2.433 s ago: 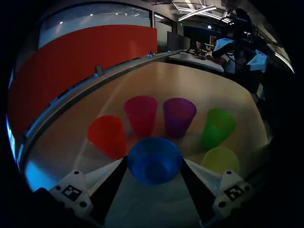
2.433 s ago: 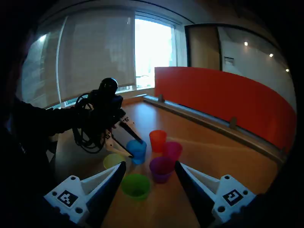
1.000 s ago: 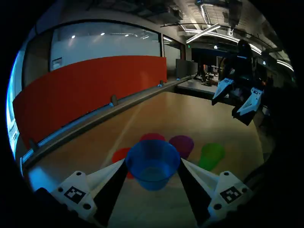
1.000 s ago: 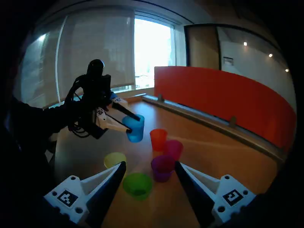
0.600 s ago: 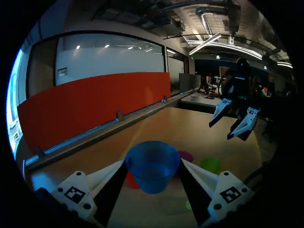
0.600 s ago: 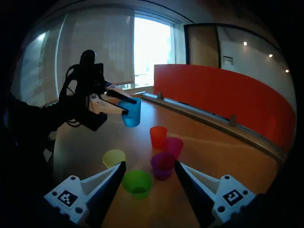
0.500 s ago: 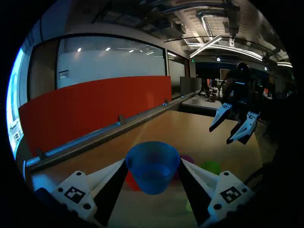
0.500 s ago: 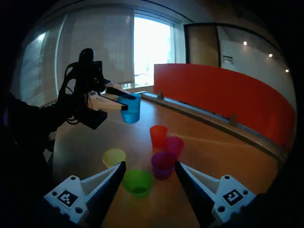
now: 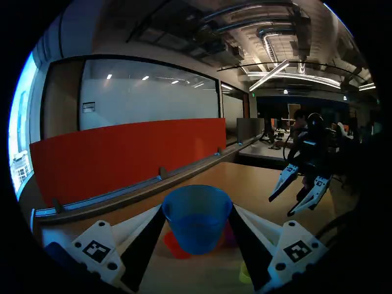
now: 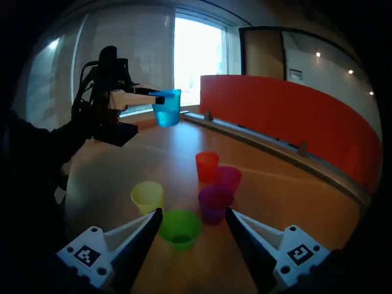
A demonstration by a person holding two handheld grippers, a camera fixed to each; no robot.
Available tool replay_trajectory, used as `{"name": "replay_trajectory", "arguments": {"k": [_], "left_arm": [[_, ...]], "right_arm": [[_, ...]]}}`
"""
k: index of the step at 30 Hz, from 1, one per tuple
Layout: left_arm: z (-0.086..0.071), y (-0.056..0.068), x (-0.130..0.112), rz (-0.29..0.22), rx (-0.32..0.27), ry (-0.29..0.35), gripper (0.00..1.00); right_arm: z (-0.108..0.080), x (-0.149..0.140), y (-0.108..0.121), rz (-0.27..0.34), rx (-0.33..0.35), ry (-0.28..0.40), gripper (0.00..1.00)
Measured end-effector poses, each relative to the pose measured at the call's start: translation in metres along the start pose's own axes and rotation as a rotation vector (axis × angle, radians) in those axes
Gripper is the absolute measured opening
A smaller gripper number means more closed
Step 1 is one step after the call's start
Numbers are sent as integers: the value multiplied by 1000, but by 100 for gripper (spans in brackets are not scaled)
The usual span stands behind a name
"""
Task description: Pour water
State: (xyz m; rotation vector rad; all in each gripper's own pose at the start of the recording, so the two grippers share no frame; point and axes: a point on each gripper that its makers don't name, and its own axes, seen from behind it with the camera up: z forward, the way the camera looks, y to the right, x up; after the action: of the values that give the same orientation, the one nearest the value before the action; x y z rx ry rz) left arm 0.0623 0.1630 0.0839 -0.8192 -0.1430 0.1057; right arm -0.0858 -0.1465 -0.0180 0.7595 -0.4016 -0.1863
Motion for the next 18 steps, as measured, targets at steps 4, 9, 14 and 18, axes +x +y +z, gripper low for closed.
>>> {"name": "replay_trajectory", "arguments": {"k": [4,9,14,18], "left_arm": [[-3,-2,3,4,8,4,87],[-4,-2,3,6,11,3,87],[-6,-3,3,10,14,0,87],[-7,-4,2,12,18,-6,87]], "right_arm": [[4,-6,-3,-10,3,-11,99],[10,-19,-7,-24,11,-37,99],[19,-38,-14,-30,30,-75,99],[26,-49,-18,-29,45,-96,99]]}}
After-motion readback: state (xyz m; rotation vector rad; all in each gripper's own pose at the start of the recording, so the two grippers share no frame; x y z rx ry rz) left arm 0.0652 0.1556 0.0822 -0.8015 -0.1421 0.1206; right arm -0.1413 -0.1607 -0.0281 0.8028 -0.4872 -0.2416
